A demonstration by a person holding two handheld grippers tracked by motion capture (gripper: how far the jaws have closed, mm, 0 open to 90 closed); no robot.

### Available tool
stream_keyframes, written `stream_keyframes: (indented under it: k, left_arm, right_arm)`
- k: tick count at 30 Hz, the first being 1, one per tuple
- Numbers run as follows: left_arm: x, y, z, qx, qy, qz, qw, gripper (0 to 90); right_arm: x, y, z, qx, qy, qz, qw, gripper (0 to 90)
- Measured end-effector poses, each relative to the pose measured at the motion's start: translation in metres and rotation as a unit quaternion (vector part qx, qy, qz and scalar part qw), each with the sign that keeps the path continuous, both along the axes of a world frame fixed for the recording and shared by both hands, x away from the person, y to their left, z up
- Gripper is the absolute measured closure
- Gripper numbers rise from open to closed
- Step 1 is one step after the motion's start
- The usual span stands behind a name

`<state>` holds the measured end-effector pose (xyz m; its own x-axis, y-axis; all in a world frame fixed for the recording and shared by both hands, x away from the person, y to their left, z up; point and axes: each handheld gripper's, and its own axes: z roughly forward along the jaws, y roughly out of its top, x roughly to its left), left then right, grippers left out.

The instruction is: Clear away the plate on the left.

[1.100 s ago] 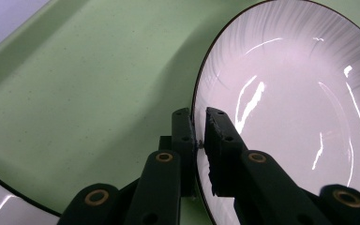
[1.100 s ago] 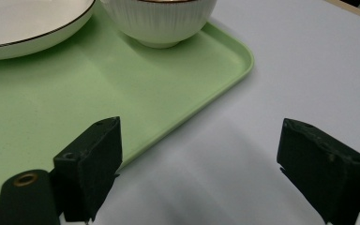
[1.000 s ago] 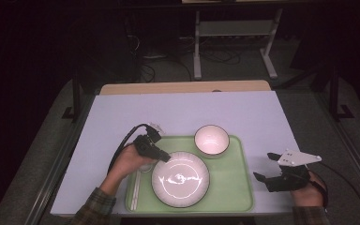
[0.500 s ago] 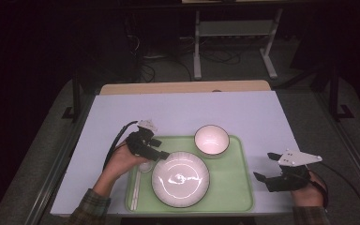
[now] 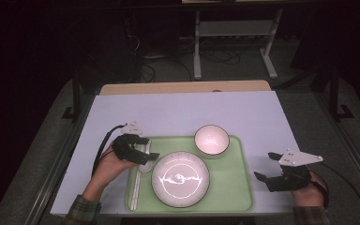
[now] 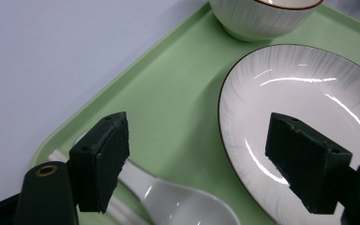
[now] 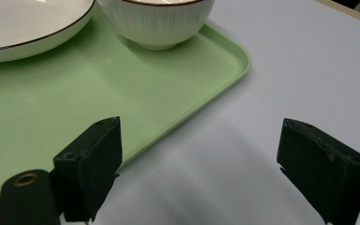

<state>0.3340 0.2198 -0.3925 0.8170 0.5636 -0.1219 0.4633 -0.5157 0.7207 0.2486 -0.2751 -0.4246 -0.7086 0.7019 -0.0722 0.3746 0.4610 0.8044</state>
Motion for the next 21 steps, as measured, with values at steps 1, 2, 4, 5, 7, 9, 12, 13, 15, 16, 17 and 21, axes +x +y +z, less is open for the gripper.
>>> stream_keyframes:
  k: [1, 2, 4, 5, 7, 9, 12, 13, 15, 16, 17, 21]
  left_arm:
    - [-0.002, 0.004, 0.0, -0.003, -0.003, 0.001, 1.0, 21.5]
    - [-0.004, 0.007, -0.001, -0.007, -0.005, 0.007, 0.9999, 21.3]
    - [-0.007, 0.012, -0.001, -0.009, -0.01, 0.01, 0.9999, 20.6]
    - [-0.01, 0.015, -0.002, -0.009, -0.014, 0.018, 0.9997, 20.5]
    - [-0.013, 0.019, -0.002, -0.011, -0.022, 0.026, 0.9994, 18.1]
    - [-0.018, 0.025, -0.002, -0.015, -0.031, 0.033, 0.9989, 16.9]
    - [-0.024, 0.032, -0.003, -0.012, -0.037, 0.041, 0.9984, 14.1]
    - [-0.026, 0.034, -0.003, -0.013, -0.039, 0.046, 0.9981, 14.0]
    - [-0.031, 0.04, -0.004, -0.013, -0.047, 0.054, 0.9973, 13.7]
    - [-0.034, 0.043, -0.004, -0.017, -0.051, 0.058, 0.9969, 13.7]
    - [-0.036, 0.046, -0.004, -0.018, -0.054, 0.062, 0.9964, 13.7]
    - [-0.046, 0.057, -0.006, -0.022, -0.068, 0.074, 0.9947, 13.7]
  right_arm:
    - [0.0, 0.0, 0.0, 0.0, 0.0, 0.0, 1.0, 13.4]
    - [0.0, 0.0, 0.0, 0.0, 0.0, 0.0, 1.0, 13.3]
    - [0.0, 0.0, 0.0, 0.0, 0.0, 0.0, 1.0, 13.3]
    - [0.0, 0.0, 0.0, 0.0, 0.0, 0.0, 1.0, 13.4]
    - [0.0, 0.0, 0.0, -0.001, -0.001, 0.0, 1.0, 13.4]
    - [0.0, 0.0, 0.001, 0.0, -0.001, -0.001, 1.0, 13.4]
    - [-0.001, 0.0, 0.001, 0.0, -0.001, -0.002, 1.0, 13.3]
    - [-0.001, 0.0, 0.001, 0.0, -0.001, -0.002, 1.0, 13.4]
    - [-0.001, 0.0, 0.001, 0.0, -0.001, -0.002, 1.0, 13.4]
    - [-0.001, 0.0, 0.001, 0.0, -0.002, -0.002, 1.0, 13.4]
    - [-0.001, 0.0, 0.001, 0.0, -0.001, -0.001, 1.0, 13.3]
    - [-0.001, 0.0, 0.001, 0.0, -0.002, -0.002, 1.0, 13.4]
